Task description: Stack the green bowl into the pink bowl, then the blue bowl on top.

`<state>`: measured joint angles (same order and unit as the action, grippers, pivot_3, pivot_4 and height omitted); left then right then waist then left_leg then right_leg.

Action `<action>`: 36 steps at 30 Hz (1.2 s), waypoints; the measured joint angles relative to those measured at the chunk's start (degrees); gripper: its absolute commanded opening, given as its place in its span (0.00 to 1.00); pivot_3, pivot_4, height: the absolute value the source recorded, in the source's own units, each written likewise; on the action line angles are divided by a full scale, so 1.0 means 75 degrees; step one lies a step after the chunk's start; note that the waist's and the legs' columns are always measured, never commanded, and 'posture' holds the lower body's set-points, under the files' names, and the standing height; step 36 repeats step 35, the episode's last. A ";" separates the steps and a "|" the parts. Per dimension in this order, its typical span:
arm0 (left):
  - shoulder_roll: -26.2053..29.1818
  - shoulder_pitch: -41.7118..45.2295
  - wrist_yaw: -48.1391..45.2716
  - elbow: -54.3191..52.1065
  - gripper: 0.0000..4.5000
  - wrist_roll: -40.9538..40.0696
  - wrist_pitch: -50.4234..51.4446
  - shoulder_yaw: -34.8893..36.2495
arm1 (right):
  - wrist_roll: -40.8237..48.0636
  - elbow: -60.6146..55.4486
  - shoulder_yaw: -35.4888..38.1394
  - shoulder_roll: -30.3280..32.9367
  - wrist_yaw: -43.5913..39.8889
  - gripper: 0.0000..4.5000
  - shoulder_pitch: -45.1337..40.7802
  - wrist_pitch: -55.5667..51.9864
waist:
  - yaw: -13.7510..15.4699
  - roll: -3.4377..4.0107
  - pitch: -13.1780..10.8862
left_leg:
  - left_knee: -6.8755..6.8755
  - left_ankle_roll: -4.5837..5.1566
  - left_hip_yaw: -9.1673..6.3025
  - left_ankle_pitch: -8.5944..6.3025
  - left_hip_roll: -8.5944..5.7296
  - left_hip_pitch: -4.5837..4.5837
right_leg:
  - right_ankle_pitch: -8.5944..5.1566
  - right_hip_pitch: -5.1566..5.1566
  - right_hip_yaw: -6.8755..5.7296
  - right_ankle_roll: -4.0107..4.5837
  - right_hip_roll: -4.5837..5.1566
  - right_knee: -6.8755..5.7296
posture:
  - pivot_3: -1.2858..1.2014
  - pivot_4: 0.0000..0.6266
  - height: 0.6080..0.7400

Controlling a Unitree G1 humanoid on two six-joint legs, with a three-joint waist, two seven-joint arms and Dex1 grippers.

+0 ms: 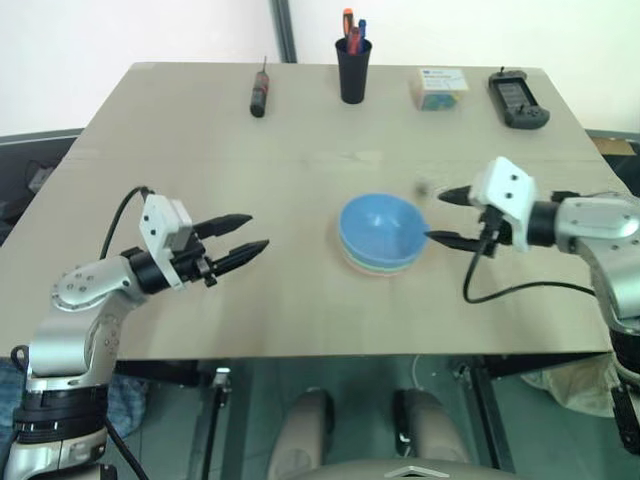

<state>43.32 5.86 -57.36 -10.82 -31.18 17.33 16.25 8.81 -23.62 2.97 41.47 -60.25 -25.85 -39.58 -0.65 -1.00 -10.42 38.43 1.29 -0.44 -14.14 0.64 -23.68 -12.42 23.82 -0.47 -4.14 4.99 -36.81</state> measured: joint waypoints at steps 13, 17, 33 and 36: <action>-0.0150 -0.0861 0.0456 -0.0587 0.62 0.0072 -0.0254 0.0246 | 0.1684 0.1290 0.1919 0.0071 -0.0846 0.71 0.2162 0.2731 | -0.0009 0.0001 0.0001 | 0.0001 0.0001 0.0011 0.0000 0.0006 0.0030 | -0.0001 -0.0021 0.0010 0.0000 -0.0005 -0.0002 | 0.52 0.24 1.00; -0.0171 -0.1026 0.0485 -0.0590 0.62 0.0084 -0.0432 0.0298 | 0.1872 0.1799 0.2119 0.0365 -0.1235 0.71 0.2639 0.3210 | 0.0013 0.0000 0.0001 | 0.0001 0.0001 0.0012 0.0000 0.0006 0.0037 | -0.0001 -0.0032 0.0011 0.0001 -0.0005 0.0000 | 0.52 0.24 1.00; -0.0208 -0.1120 0.0531 -0.0612 0.62 0.0102 -0.0699 0.0297 | 0.2200 0.2624 0.2199 0.0738 -0.1452 0.71 0.3097 0.3878 | 0.0009 0.0000 0.0001 | 0.0000 0.0001 0.0032 0.0000 0.0010 0.0059 | -0.0002 -0.0043 0.0029 0.0000 -0.0008 -0.0003 | 0.52 0.24 1.00; -0.0208 -0.1101 0.0530 -0.0612 0.62 0.0124 -0.0731 0.0284 | 0.2230 0.2623 0.2199 0.0746 -0.1412 0.71 0.3097 0.3878 | 0.0010 0.0000 0.0001 | -0.0001 0.0001 0.0033 0.0000 0.0010 0.0059 | -0.0002 -0.0043 0.0029 0.0000 -0.0008 -0.0003 | 0.52 0.24 1.00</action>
